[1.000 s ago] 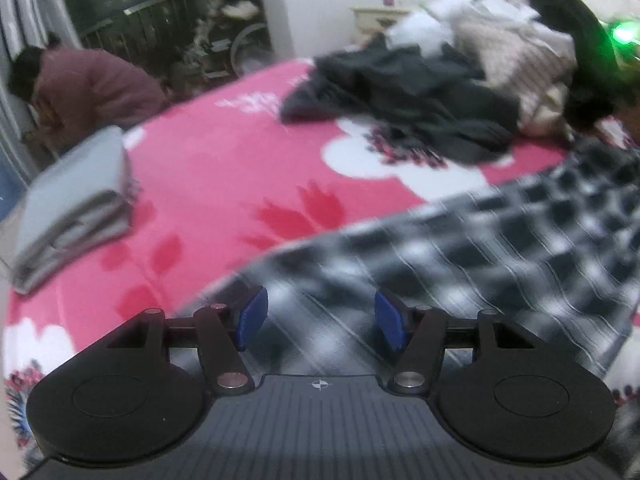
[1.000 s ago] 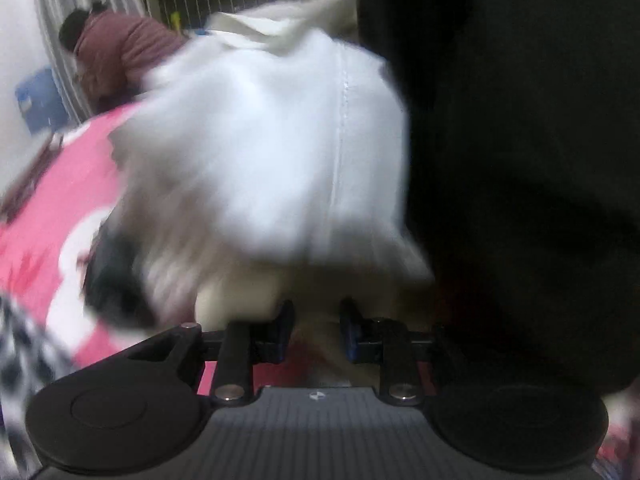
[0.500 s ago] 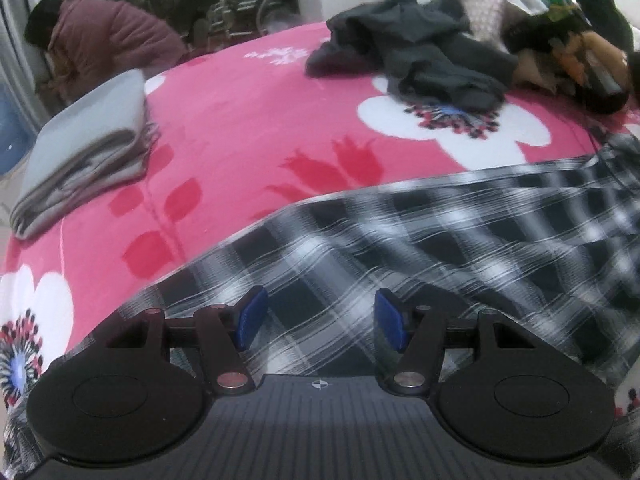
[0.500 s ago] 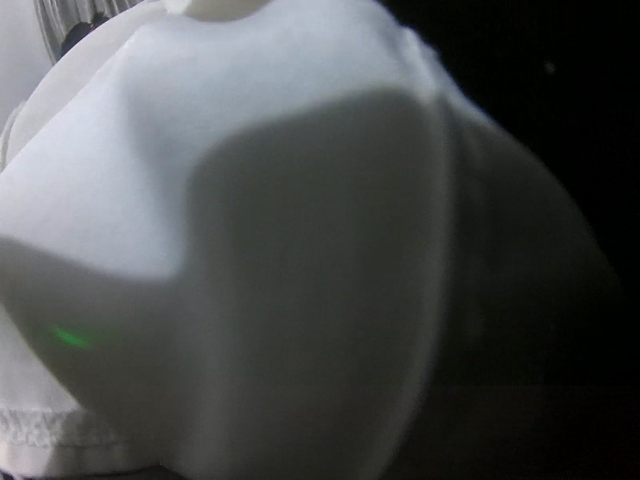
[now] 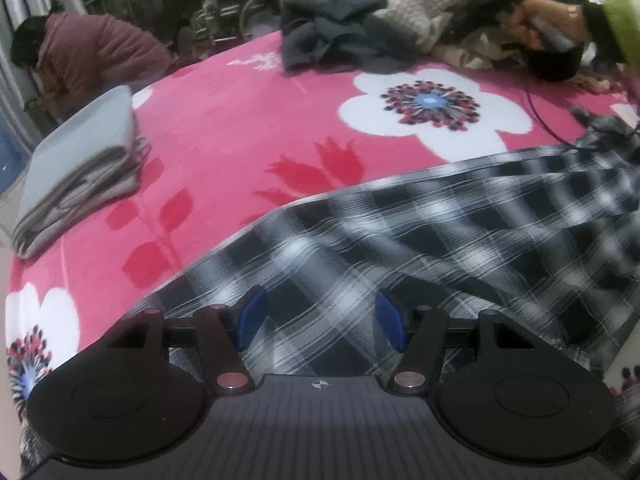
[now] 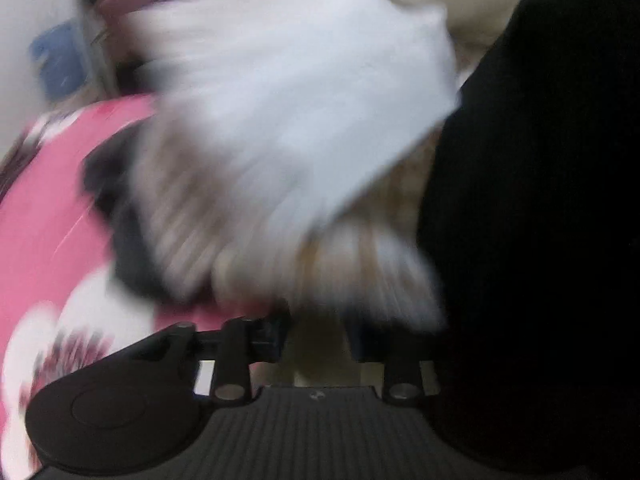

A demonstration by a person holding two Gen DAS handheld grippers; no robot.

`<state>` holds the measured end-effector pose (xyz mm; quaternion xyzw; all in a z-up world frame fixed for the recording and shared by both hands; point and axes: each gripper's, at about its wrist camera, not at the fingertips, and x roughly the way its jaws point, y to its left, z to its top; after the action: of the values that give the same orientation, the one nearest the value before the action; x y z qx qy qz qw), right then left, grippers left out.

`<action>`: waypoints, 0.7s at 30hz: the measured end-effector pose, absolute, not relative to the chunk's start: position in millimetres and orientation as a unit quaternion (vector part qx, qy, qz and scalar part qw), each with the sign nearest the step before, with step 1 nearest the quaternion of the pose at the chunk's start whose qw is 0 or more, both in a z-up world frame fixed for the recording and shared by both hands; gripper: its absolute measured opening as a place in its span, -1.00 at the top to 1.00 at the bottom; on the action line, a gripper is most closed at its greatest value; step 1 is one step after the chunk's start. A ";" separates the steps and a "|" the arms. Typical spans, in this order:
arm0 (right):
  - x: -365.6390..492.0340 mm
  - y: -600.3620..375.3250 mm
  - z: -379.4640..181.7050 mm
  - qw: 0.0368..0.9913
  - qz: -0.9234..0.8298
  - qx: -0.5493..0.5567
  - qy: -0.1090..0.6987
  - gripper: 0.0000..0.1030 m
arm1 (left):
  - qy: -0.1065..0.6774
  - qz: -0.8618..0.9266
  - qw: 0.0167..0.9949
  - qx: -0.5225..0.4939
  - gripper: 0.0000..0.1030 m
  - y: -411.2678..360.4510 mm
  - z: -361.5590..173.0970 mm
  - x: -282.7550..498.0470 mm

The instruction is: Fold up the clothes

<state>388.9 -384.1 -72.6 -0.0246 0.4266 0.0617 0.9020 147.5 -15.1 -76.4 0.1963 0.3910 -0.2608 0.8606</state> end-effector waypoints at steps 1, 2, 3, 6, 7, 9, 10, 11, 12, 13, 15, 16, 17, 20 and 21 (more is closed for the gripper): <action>367.2 -382.8 -66.8 0.902 0.069 -0.026 0.425 0.15 | 0.390 -0.263 0.860 0.198 -0.17 -18.0 -78.1 147.6; 342.3 -385.7 -60.2 0.905 0.077 -0.011 0.419 0.15 | 0.389 -0.265 0.859 0.200 -0.17 -20.9 -79.8 147.8; 317.0 -389.5 -54.1 0.907 0.082 0.007 0.413 0.11 | 0.388 -0.268 0.859 0.202 -0.17 -23.8 -81.5 148.0; 250.6 -412.3 -54.0 0.907 0.042 0.094 0.408 0.08 | 0.397 -0.268 0.856 0.194 -0.17 -30.4 -86.7 150.0; 234.6 -426.0 -58.4 0.904 0.019 0.125 0.409 0.08 | 0.398 -0.268 0.856 0.194 -0.17 -32.3 -87.4 149.7; 219.0 -460.6 -70.4 0.898 -0.052 0.166 0.405 0.08 | 0.398 -0.269 0.854 0.198 -0.17 -35.5 -87.2 148.3; 214.0 -477.2 -76.4 0.894 -0.084 0.181 0.402 0.11 | 0.399 -0.269 0.853 0.200 -0.17 -36.5 -86.7 147.3; 219.5 -491.4 -83.0 0.894 -0.105 0.178 0.398 0.12 | 0.400 -0.269 0.852 0.203 -0.17 -37.2 -86.3 146.3; 226.5 -504.9 -89.5 0.892 -0.122 0.177 0.397 0.13 | 0.400 -0.269 0.851 0.206 -0.17 -37.9 -85.9 145.4; 239.1 -516.0 -95.7 0.885 -0.124 0.185 0.408 0.21 | 0.401 -0.268 0.851 0.209 -0.17 -38.4 -85.7 144.3; 263.0 -536.4 -106.4 0.872 -0.127 0.199 0.429 0.19 | 0.403 -0.264 0.849 0.217 -0.17 -38.7 -85.8 141.9; 268.6 -538.5 -103.7 0.868 -0.126 0.201 0.437 0.19 | 0.406 -0.261 0.848 0.220 -0.17 -38.8 -86.1 141.1; 274.2 -540.6 -101.1 0.864 -0.124 0.203 0.444 0.20 | 0.409 -0.258 0.847 0.222 -0.17 -38.7 -86.4 140.5; 282.1 -551.6 -91.2 0.851 -0.117 0.227 0.460 0.22 | 0.418 -0.252 0.843 0.228 -0.17 -39.1 -86.1 140.5; 285.3 -554.4 -87.5 0.849 -0.116 0.228 0.462 0.22 | 0.419 -0.250 0.842 0.231 -0.18 -39.6 -85.4 140.7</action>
<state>285.3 -554.4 -87.5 0.2283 0.4618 -0.1161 0.8492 140.7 -39.6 -85.4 0.2306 0.4186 -0.2504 0.8420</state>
